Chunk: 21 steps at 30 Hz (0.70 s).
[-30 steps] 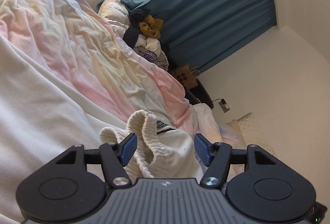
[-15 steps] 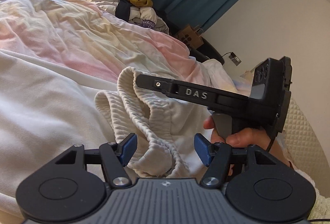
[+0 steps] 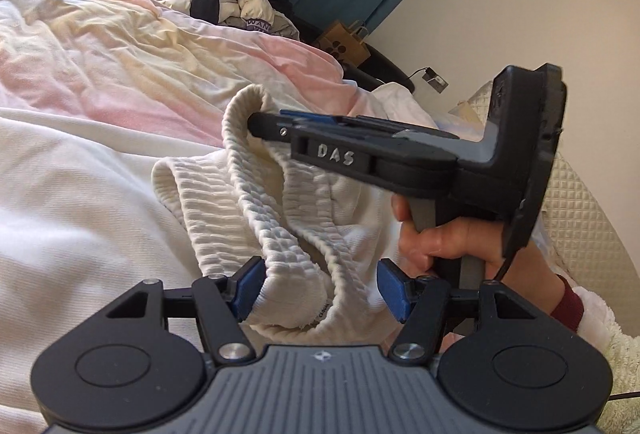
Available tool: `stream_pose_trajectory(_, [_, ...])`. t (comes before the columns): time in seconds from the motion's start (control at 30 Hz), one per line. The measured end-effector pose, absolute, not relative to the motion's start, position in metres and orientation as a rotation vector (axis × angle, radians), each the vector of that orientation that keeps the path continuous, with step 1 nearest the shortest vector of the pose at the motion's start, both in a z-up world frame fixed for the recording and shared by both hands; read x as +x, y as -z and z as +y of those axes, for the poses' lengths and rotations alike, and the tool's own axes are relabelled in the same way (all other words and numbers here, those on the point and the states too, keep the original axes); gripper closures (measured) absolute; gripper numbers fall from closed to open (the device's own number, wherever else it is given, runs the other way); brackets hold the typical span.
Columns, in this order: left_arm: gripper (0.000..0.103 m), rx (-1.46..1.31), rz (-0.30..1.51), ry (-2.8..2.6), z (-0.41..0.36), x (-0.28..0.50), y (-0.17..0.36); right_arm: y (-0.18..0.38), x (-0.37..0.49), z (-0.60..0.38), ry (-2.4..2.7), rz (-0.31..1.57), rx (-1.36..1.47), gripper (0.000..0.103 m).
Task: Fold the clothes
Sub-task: 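Move the left gripper to the waistband while the right gripper approaches it beside, then grasp the waistband with both grippers side by side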
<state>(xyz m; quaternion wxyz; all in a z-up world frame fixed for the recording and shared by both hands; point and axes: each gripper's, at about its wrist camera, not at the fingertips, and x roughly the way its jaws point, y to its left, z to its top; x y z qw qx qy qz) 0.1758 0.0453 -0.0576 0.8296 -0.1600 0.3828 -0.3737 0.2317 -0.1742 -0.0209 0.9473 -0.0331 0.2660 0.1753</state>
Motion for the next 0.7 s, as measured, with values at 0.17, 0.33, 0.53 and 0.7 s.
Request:
stream_pose_trajectory(0.17, [0.041,-0.298,0.779,0.757,0.029,0.165,0.061,-0.005,0.209,-0.203,-0.413,0.477,0.076,0.075])
stream_pose_trajectory(0.33, [0.081,-0.135,0.719,0.686,0.008,0.142,0.055,-0.006,0.202,-0.212,-0.452,0.486,0.190,0.075])
stream_pose_trajectory(0.53, [0.083,-0.339,0.793,0.652,0.035,0.128,0.050,0.016,0.211,-0.184,-0.472,0.542,0.159,0.074])
stream_pose_trajectory(0.7, [0.082,-0.499,0.878,0.586,0.060,0.151,0.077,0.066,0.224,-0.155,-0.414,0.577,0.062,0.072])
